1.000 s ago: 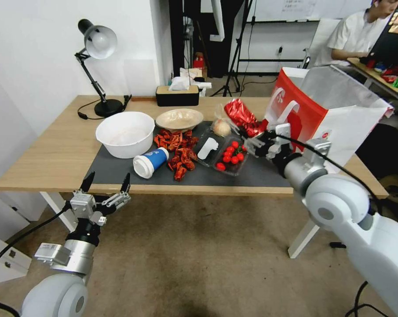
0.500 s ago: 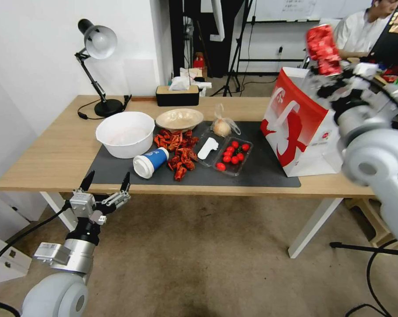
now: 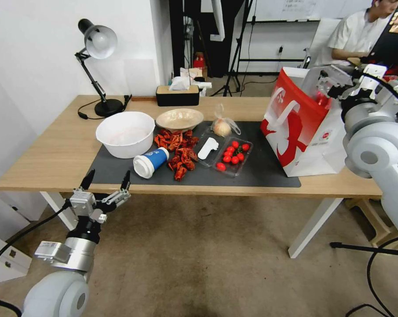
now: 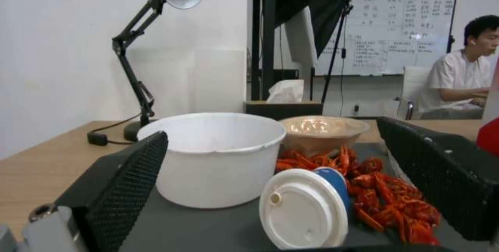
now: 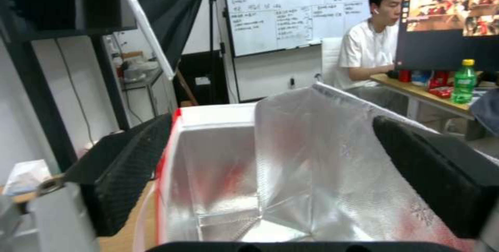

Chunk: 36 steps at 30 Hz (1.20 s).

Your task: Pick up the trash from the table and place it into the takeout bag.

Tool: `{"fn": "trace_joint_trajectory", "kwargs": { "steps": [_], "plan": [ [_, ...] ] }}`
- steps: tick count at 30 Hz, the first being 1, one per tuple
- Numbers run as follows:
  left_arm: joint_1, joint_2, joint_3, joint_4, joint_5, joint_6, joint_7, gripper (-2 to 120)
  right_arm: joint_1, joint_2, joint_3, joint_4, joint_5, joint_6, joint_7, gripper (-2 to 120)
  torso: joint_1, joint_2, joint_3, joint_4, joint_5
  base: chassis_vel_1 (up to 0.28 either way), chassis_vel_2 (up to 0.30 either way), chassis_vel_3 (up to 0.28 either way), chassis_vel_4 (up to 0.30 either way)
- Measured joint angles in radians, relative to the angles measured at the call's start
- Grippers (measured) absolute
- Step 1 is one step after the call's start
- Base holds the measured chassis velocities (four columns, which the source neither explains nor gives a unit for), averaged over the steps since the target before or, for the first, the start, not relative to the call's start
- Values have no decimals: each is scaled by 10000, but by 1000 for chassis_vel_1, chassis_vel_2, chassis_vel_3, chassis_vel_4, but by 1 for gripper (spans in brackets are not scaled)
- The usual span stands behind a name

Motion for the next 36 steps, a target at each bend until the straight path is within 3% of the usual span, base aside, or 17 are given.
{"fn": "trace_joint_trajectory", "kwargs": {
  "steps": [14,18,20,25,36],
  "plan": [
    [131,-34,-18,-110,18,1,0,100,-572,-11,-1,1113,-200,985,-1638,100,-1,0,-1,1,-3,0,0,0,0],
    [118,-28,-18,-113,18,1,1,100,-1180,63,7,1360,-836,1442,-2262,100,-1,0,-1,0,-2,0,0,0,0],
    [105,-14,1,-80,12,2,8,100,-2015,211,127,1603,-1601,2223,-2861,100,-1,0,-1,0,-1,0,0,0,0],
    [53,46,20,-25,6,2,15,100,-3376,538,473,1952,-2786,3159,-3433,100,-2,1,-1,-1,0,0,0,0,0],
    [28,67,37,34,-7,7,40,100,-5880,1808,833,2487,-5005,4234,-3587,100,-3,1,-1,1,-2,0,0,0,0]
  ]
}}
